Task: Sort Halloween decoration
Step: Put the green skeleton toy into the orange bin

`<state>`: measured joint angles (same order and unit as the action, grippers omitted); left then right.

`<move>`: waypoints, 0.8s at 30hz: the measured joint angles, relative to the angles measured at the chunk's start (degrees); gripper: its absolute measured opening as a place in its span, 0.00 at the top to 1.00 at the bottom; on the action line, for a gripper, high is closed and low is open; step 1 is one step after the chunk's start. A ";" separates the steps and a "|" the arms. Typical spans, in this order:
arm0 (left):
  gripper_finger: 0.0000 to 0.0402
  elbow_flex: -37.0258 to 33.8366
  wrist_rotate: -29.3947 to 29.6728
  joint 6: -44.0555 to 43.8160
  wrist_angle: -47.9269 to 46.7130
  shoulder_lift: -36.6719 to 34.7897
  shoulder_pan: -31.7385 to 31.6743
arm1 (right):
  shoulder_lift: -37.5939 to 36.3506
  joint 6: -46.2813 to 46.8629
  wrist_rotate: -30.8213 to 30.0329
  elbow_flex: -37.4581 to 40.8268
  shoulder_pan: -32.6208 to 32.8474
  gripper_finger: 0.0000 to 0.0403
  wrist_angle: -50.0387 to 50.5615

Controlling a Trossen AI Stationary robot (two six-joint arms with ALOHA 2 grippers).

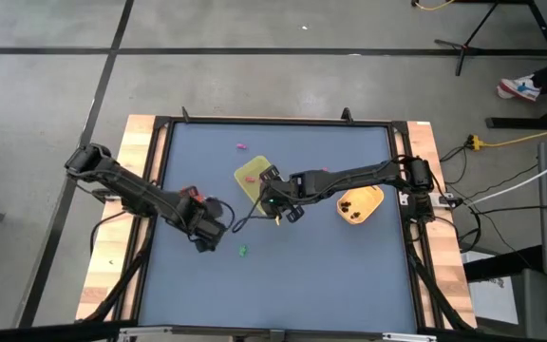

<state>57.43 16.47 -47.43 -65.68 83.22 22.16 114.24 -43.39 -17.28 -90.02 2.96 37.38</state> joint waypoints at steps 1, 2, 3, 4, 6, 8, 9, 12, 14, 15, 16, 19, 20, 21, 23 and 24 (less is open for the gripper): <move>0.93 0.00 0.27 -1.60 -2.29 0.00 0.10 | 0.00 0.21 0.00 0.00 0.00 0.61 0.00; 0.93 0.00 0.80 -3.29 -4.47 0.00 0.24 | 0.00 0.47 0.00 0.01 0.00 0.61 0.01; 0.93 0.00 1.45 -5.03 -6.54 0.00 0.37 | 0.00 0.86 0.00 0.01 0.00 0.61 0.00; 0.93 -0.04 2.16 -7.05 -8.55 0.00 0.53 | 0.00 1.12 0.00 0.01 0.00 0.61 -0.01; 0.93 -0.48 3.79 -11.03 -10.74 -0.02 0.67 | 0.00 1.33 0.00 0.00 0.00 0.61 0.01; 0.93 -1.37 4.42 -13.37 -11.52 -0.02 0.66 | 0.00 1.36 0.00 0.00 0.00 0.61 0.01; 0.93 -1.96 4.43 -13.85 -11.51 -0.02 0.65 | 0.00 1.37 0.00 0.00 0.00 0.61 0.01; 0.93 -4.05 4.35 -14.04 -11.25 -0.02 0.65 | 0.00 1.39 0.00 0.01 0.00 0.61 0.01; 0.93 -5.62 4.16 -14.06 -11.25 -0.02 0.65 | 0.00 1.42 0.00 0.01 0.00 0.61 0.00; 0.93 -6.33 4.00 -14.04 -11.26 -0.01 0.65 | 0.00 1.44 0.00 0.00 0.00 0.61 -0.01; 0.93 -6.94 3.98 -14.09 -11.30 0.00 0.65 | 0.00 1.46 0.00 0.02 0.00 0.61 0.01; 0.93 -8.40 3.94 -15.63 -11.24 -0.01 0.65 | 0.00 1.50 0.00 0.00 0.00 0.61 -0.01; 0.92 -8.75 3.87 -16.28 -11.26 -0.02 0.65 | 0.00 1.52 0.00 0.02 0.00 0.61 -0.01; 0.92 -9.05 3.89 -16.81 -11.25 -0.02 0.65 | 0.00 1.52 0.00 0.01 0.00 0.61 -0.01; 0.92 -9.36 3.54 -17.07 -11.25 0.00 0.65 | 0.00 1.53 0.00 0.02 0.00 0.61 -0.01; 0.92 -9.38 3.43 -17.10 -11.25 0.00 0.65 | 0.00 1.54 0.00 0.00 0.00 0.61 -0.01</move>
<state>48.05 19.90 -64.54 -76.93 83.22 22.81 114.24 -41.85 -17.28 -90.01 2.96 37.36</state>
